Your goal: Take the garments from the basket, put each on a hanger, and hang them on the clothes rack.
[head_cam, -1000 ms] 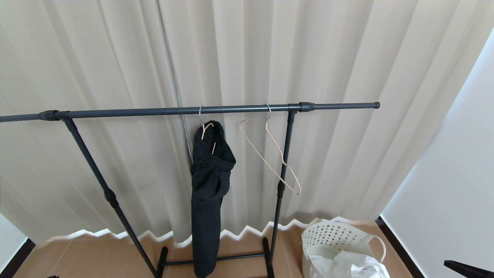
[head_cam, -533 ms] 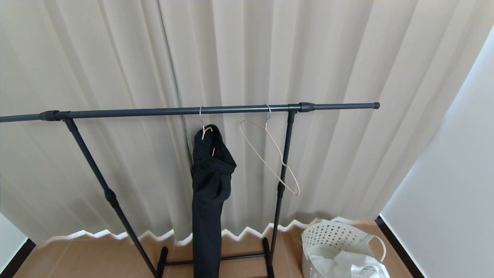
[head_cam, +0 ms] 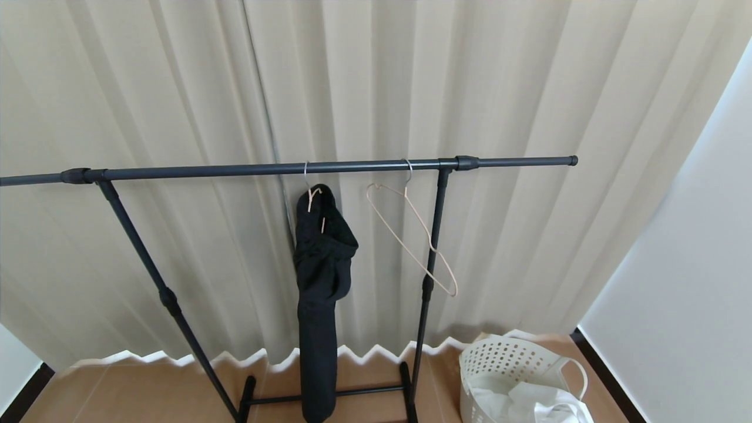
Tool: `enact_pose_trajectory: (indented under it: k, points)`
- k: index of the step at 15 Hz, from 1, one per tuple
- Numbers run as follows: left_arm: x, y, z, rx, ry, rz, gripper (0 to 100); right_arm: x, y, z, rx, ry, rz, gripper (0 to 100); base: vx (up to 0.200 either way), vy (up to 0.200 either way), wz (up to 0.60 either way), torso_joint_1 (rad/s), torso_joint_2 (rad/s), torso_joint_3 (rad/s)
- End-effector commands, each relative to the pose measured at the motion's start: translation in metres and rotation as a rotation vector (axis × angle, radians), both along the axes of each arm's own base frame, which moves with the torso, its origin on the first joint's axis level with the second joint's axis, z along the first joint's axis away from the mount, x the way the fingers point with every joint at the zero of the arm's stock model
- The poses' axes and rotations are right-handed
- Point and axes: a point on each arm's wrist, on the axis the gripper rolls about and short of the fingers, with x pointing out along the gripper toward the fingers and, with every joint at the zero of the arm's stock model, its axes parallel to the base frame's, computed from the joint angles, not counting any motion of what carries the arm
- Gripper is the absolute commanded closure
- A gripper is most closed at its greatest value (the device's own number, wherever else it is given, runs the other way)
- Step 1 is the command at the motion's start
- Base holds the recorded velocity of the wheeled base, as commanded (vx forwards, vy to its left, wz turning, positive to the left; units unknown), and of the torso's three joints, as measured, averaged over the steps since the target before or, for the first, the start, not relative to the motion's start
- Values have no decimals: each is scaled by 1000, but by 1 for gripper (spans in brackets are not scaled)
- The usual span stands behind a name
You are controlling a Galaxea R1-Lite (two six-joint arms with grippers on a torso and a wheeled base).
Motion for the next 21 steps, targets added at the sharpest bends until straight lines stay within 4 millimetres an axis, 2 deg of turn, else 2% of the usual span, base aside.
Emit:
enact_pose_trajectory:
  k: [1, 3, 8, 13, 21]
  points:
    - [-3, 0, 0, -2, -30, 81, 0, -5, 1, -1, 6, -58, -99, 0, 0, 0, 0, 0, 0, 0]
    - [-4, -1, 0, 20, -48, 106, 0, -9, 2, -2, 9, -110, -117, 0, 0, 0, 0, 0, 0, 0]
    - [-17, -1, -3, 29, -213, 132, 0, -9, 2, -2, 27, -118, -121, 0, 0, 0, 0, 0, 0, 0]
    - [-18, 0, -3, -51, -222, 150, 0, -9, 2, -1, 97, -118, -125, 0, 0, 0, 0, 0, 0, 0]
    - [-18, 0, -3, -49, -223, 152, 0, -9, 2, -2, 98, -118, -119, 0, 0, 0, 0, 0, 0, 0]
